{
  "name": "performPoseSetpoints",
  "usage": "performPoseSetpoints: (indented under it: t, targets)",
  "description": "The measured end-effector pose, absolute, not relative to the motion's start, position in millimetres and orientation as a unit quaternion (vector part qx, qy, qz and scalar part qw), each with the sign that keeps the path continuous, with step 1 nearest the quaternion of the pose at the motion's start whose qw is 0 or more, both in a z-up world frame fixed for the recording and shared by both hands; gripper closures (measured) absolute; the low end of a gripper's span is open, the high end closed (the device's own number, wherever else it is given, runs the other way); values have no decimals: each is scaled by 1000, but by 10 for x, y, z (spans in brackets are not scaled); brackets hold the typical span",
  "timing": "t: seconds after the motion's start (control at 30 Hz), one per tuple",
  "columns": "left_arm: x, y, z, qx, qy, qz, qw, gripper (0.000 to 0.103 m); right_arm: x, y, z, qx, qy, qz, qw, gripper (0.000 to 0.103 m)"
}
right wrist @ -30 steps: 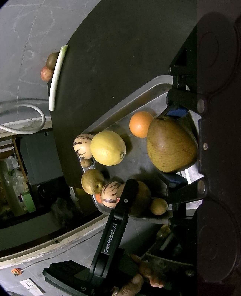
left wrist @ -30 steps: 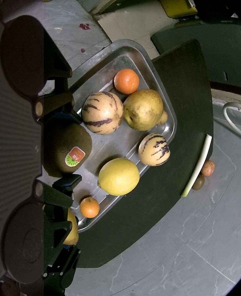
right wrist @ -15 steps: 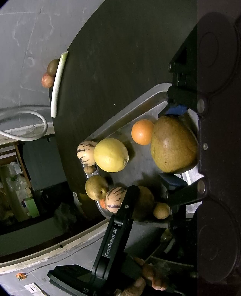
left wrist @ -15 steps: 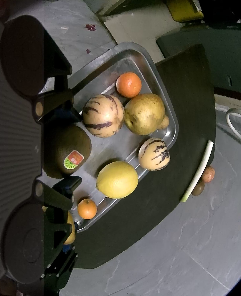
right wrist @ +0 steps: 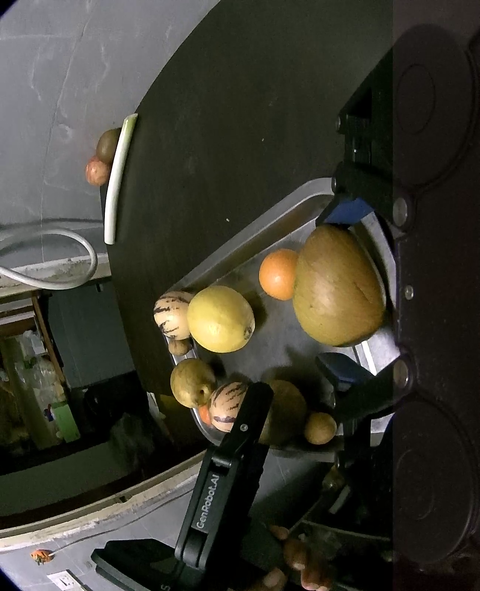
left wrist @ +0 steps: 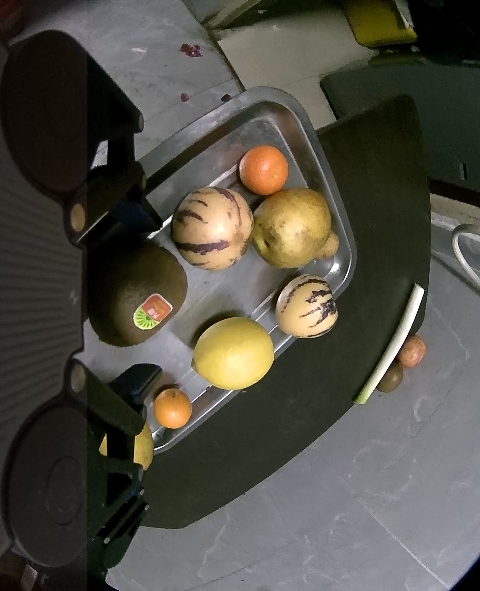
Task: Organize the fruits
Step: 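Open the right gripper to drop the pear while the left gripper lowers the kiwi and opens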
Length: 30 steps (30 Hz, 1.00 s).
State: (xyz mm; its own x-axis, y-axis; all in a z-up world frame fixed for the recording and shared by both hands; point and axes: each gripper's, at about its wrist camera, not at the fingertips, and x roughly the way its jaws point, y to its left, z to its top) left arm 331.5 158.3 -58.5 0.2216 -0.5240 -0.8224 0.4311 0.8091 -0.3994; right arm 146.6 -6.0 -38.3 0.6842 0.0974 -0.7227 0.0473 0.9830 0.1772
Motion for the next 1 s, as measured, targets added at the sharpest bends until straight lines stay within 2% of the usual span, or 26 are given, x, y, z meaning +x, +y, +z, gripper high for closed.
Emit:
performPoseSetpoints:
  t: [0.57, 1.0]
  targets:
    - [3263, 1618, -485, -79, 544, -300, 780, 4, 1351, -71, -327, 98, 378, -16, 920, 15]
    - [3152, 1619, -404, -96, 547, -293, 778, 1, 1242, -51, -225, 89, 359, -45, 928, 7]
